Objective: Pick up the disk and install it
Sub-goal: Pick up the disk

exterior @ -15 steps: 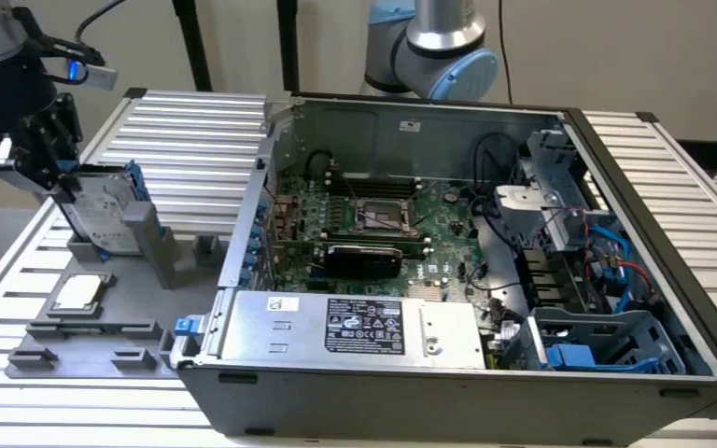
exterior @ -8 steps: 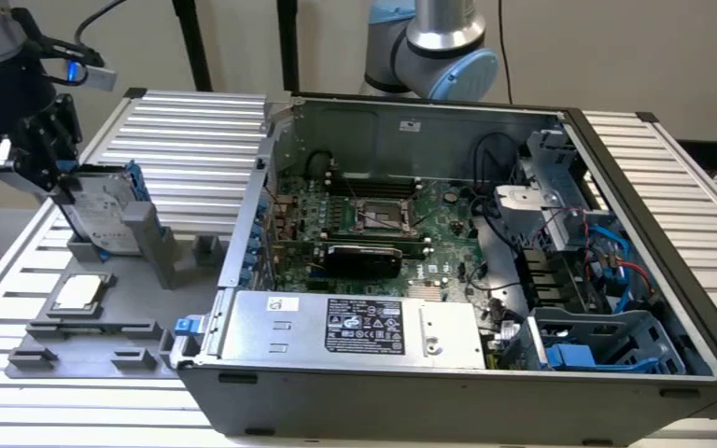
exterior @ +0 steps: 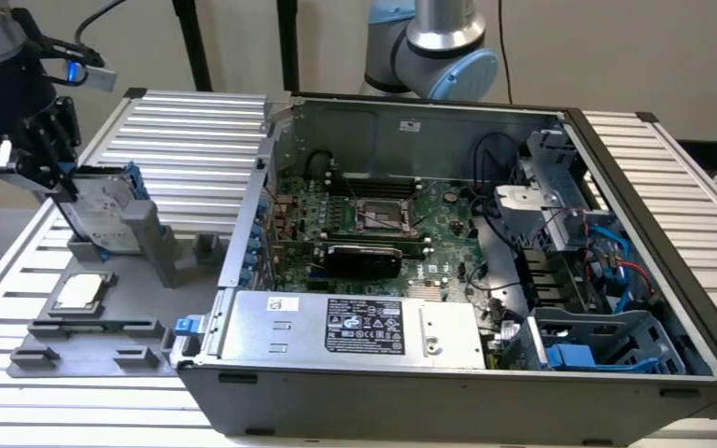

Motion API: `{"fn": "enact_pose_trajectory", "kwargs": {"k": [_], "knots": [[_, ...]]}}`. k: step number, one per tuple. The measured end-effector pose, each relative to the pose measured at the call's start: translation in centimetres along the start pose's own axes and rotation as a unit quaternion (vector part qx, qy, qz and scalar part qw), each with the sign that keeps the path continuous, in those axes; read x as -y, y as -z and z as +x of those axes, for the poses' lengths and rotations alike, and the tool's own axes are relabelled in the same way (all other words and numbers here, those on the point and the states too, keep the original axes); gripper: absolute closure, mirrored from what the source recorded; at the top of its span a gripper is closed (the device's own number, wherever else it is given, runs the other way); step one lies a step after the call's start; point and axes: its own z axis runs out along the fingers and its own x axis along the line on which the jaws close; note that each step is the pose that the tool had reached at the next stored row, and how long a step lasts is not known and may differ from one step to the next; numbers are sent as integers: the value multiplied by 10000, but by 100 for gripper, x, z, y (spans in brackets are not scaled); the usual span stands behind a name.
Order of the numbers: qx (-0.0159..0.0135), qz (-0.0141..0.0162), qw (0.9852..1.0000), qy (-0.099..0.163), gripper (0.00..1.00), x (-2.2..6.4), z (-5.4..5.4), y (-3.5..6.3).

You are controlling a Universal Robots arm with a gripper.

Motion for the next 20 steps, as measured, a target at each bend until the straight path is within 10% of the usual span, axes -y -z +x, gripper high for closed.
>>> {"fn": "enact_pose_trajectory", "kwargs": {"k": [20], "knots": [[10, 2, 10000, -26, 100, -3, 54, 1]]}}
